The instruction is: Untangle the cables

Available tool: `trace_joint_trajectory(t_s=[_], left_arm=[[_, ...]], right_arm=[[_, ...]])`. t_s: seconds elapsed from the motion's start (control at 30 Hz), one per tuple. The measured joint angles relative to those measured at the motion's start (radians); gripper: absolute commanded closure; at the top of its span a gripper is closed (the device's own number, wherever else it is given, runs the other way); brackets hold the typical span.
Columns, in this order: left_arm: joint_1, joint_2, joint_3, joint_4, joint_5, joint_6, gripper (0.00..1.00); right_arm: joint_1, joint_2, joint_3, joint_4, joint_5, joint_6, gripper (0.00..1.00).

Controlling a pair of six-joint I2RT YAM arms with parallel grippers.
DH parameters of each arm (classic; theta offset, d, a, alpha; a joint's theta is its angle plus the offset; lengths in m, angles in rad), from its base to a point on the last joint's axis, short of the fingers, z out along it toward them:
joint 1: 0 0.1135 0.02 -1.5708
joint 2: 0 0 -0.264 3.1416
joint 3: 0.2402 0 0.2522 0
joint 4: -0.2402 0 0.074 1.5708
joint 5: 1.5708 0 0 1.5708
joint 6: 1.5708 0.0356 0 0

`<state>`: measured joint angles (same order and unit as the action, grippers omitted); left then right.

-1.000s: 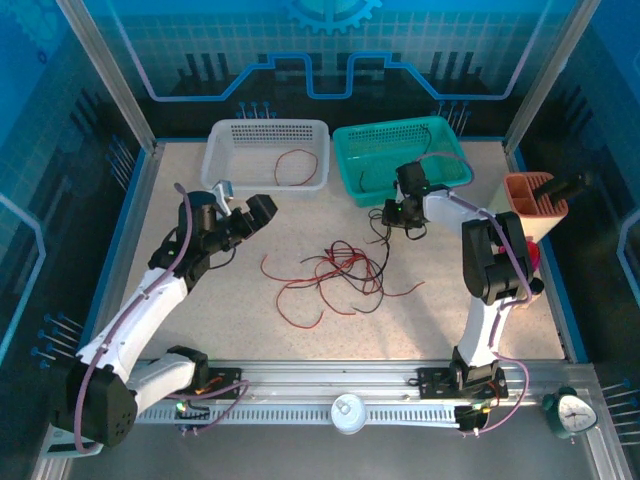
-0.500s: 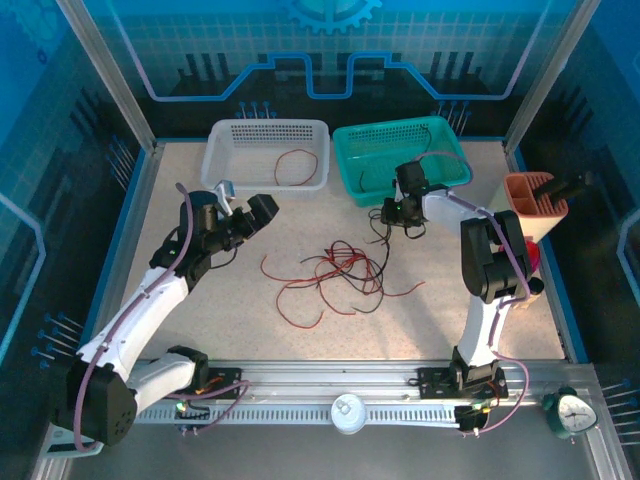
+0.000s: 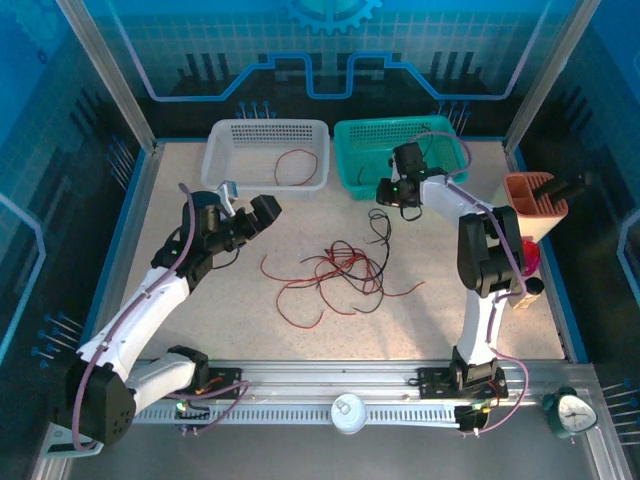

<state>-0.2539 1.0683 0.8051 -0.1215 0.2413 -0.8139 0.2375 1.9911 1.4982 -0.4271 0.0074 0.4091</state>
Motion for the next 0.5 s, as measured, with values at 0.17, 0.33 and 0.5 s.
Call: trace_joint_trajectory(t_s=[0.17,0.33,0.5], left_arm=[[-0.009,0.000,0.000,0.003,0.000,0.000,0.01],[-0.013,0.000,0.000,0.018,0.000,0.000,0.01],[-0.019,0.005,0.000,0.037,0.000,-0.001,0.01]], right_arm=[[0.000,0.002,0.004,-0.014,-0.004,-0.004,0.71],[0.018,-0.064,-0.076,0.008,-0.014,-0.010,0.70],[0.044,-0.237,-0.223,0.031,-0.012,-0.008,0.68]])
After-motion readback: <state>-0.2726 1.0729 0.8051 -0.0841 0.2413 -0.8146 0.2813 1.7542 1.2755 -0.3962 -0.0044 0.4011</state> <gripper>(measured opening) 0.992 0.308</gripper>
